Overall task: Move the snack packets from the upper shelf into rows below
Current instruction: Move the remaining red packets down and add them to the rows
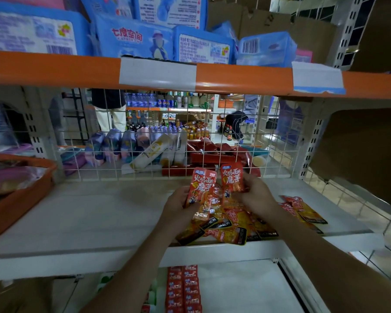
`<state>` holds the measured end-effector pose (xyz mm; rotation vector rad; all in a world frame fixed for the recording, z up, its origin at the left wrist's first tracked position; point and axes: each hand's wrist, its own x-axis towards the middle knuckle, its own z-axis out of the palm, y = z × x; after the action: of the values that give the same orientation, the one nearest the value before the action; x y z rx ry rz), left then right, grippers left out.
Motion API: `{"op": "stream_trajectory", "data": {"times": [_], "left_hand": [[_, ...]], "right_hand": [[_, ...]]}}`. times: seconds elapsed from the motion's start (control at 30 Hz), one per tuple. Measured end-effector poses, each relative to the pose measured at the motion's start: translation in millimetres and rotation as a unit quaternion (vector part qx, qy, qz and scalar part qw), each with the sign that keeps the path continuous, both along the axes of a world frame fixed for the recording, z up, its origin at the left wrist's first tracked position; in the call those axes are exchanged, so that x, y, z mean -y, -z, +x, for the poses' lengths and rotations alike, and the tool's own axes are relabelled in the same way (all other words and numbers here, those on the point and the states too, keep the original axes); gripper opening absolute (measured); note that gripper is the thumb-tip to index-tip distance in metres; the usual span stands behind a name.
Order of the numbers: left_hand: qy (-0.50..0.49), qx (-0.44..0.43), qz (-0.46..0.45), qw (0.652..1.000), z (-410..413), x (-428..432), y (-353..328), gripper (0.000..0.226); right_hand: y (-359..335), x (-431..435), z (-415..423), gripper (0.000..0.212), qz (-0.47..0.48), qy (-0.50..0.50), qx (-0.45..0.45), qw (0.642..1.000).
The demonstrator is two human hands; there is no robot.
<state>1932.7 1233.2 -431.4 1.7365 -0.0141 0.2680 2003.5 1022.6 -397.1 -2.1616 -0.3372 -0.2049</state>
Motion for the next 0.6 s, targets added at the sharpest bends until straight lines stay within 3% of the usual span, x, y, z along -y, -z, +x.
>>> {"op": "stream_trajectory", "data": {"times": [0.2, 0.47, 0.6], "left_hand": [[-0.001, 0.016, -0.022, 1.000, -7, 0, -7, 0.037], [0.020, 0.035, -0.046, 0.998, -38, 7, -38, 0.037], [0.032, 0.034, -0.049, 0.998, -64, 13, -50, 0.034]], "right_hand": [[-5, 5, -31, 0.038, 0.112, -0.050, -0.053, 0.991], [-21, 19, -77, 0.020, 0.114, -0.076, -0.063, 0.989], [-27, 27, -105, 0.024, 0.134, -0.086, -0.082, 0.984]]}}
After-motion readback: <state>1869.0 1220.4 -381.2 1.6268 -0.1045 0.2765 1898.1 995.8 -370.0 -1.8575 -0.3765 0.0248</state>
